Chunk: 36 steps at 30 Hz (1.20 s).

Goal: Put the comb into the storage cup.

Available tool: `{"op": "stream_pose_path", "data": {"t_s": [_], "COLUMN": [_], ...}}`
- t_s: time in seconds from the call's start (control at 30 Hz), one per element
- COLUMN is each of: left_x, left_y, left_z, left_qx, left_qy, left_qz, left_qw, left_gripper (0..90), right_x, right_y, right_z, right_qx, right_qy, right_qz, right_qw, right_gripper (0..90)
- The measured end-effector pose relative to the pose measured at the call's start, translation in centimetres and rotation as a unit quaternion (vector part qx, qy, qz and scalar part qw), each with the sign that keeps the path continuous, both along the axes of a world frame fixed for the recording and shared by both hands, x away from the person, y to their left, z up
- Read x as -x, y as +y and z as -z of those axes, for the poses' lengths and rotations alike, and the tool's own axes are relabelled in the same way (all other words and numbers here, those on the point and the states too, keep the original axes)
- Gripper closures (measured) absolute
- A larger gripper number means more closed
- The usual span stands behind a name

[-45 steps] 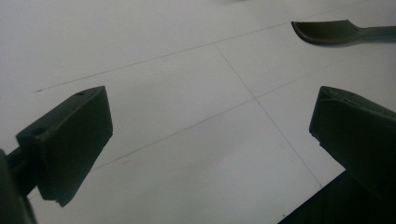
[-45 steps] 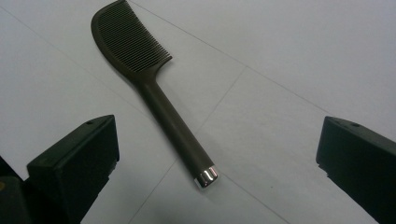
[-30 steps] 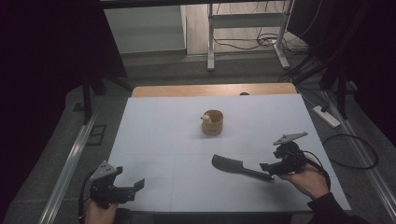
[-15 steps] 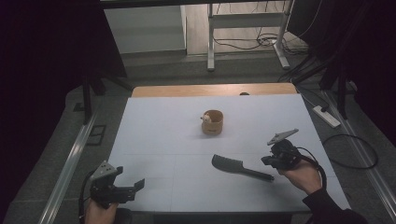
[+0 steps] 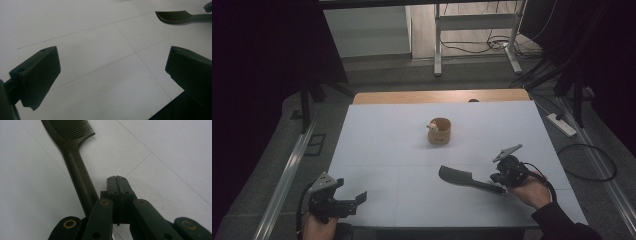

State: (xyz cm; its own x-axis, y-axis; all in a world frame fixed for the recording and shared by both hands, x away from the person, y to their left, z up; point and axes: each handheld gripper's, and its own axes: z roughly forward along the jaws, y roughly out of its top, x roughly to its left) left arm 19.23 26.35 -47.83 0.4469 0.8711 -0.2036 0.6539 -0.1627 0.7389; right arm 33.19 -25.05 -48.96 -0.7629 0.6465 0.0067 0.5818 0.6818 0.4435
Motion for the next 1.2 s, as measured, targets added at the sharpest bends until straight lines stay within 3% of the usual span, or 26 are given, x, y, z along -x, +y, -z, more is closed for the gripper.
{"op": "stream_pose_path", "data": {"t_s": [0.3,0.73,1.1,1.2], "left_x": [0.0,0.0,-0.1,-0.1], "left_y": [0.0,0.0,-0.1,0.0], "left_z": [0.0,0.0,0.0,0.0], "left_qx": [0.0,0.0,0.0,0.001], "left_qy": [0.0,0.0,0.0,0.0], "left_qz": [0.002,0.001,0.001,0.001], "left_qw": [1.0,1.0,1.0,1.0], "left_gripper": [0.5,0.7,0.8,0.8], "right_x": [0.1,1.5,2.4,2.4], "right_y": [0.0,0.2,0.5,0.3], "right_z": [0.8,0.8,0.7,0.1], "right_qx": [0.015,0.006,0.01,-0.002], "right_qy": [0.012,0.026,0.024,0.01], "right_qz": [-0.002,-0.016,-0.022,-0.013], "right_qw": [0.9998,0.9995,0.9994,0.9999], "right_gripper": [89.9,89.9,89.9,89.8]}}
